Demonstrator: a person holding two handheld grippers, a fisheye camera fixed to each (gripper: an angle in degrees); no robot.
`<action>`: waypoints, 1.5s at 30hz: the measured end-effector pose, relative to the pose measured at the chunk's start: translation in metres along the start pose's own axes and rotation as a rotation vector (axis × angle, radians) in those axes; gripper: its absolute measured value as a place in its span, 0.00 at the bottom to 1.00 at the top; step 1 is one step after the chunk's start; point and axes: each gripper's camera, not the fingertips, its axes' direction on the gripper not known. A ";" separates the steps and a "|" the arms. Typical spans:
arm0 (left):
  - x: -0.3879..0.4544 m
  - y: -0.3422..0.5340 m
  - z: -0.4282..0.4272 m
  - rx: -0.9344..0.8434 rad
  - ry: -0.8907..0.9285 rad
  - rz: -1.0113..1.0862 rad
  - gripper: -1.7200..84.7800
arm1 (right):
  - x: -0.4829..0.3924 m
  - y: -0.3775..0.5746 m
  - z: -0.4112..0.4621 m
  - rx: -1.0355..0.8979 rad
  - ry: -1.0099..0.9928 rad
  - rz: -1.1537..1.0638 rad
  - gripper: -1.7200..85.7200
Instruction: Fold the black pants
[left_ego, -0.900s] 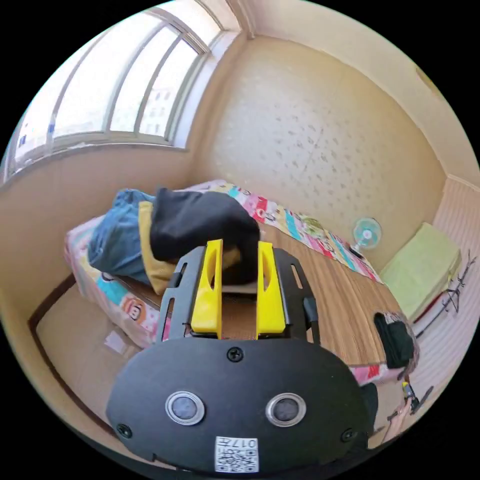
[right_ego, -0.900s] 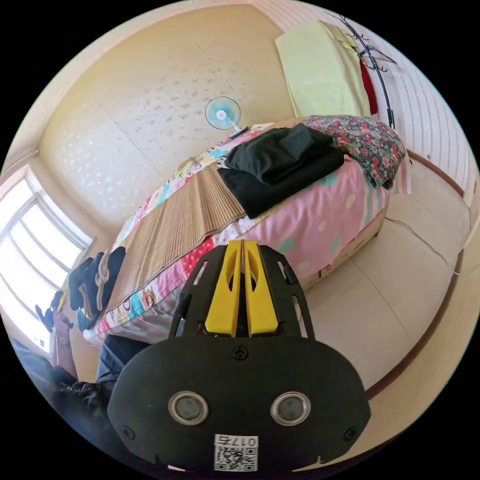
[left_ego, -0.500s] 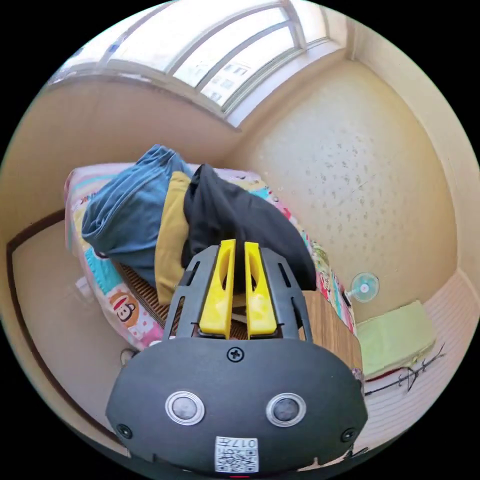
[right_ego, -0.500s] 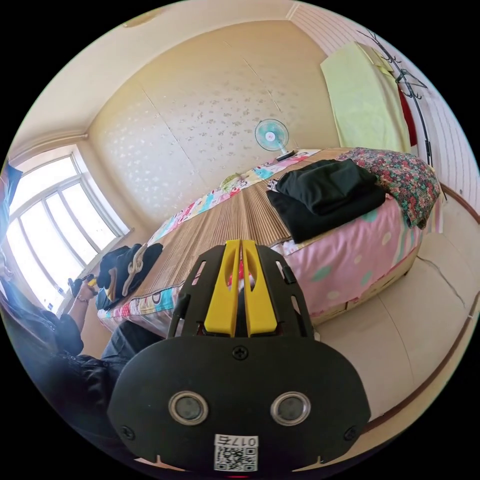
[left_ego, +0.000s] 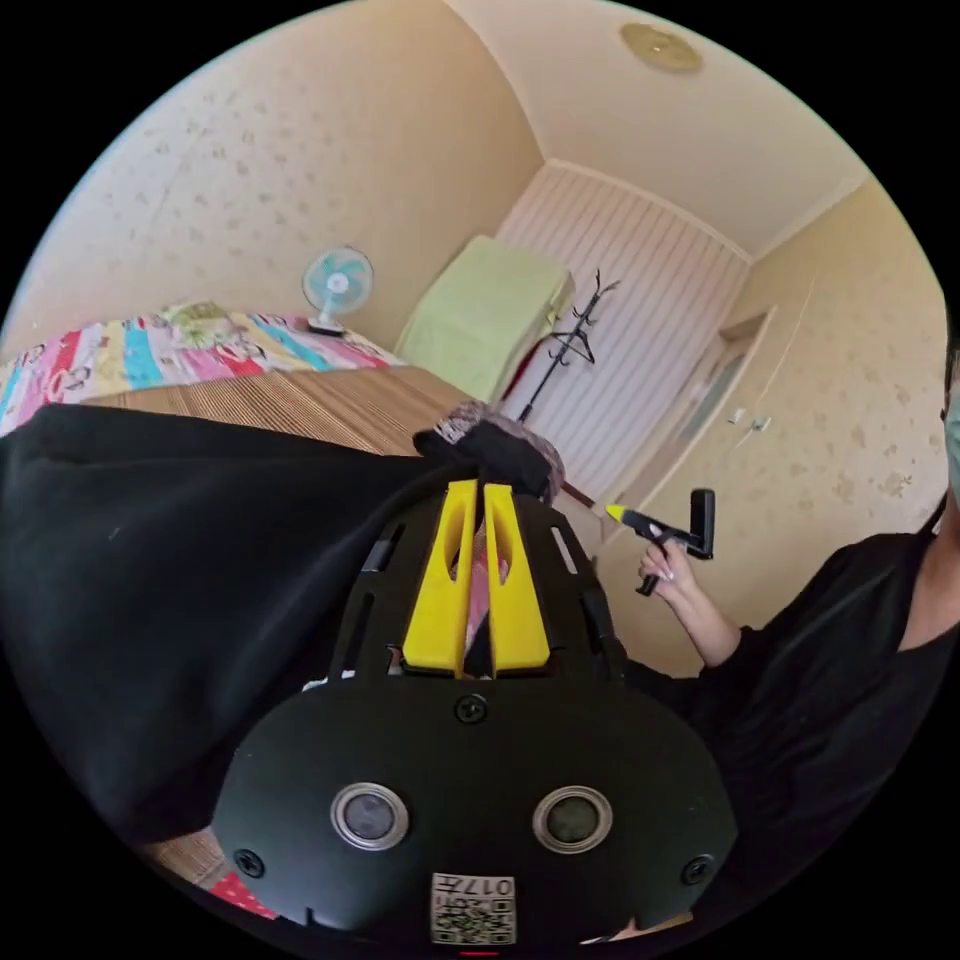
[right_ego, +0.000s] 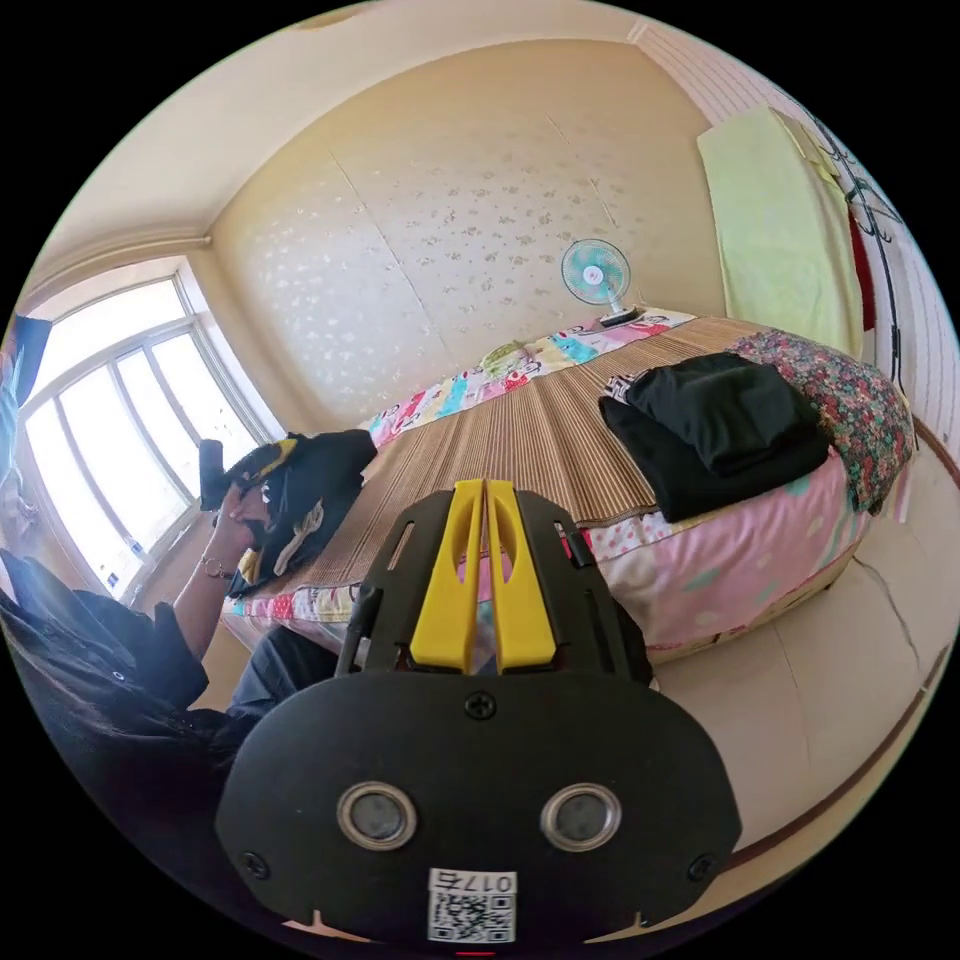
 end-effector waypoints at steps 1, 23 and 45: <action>0.001 0.010 0.012 -0.036 -0.006 -0.025 0.02 | -0.022 0.001 0.015 -0.035 0.023 -0.051 0.03; 0.039 0.270 -0.198 0.348 -0.501 -0.797 0.11 | -0.483 0.274 0.341 -0.429 -0.013 -1.094 0.20; 0.020 0.175 -0.168 0.551 -0.140 -0.731 0.10 | -0.424 0.108 0.122 0.192 0.179 -0.649 0.04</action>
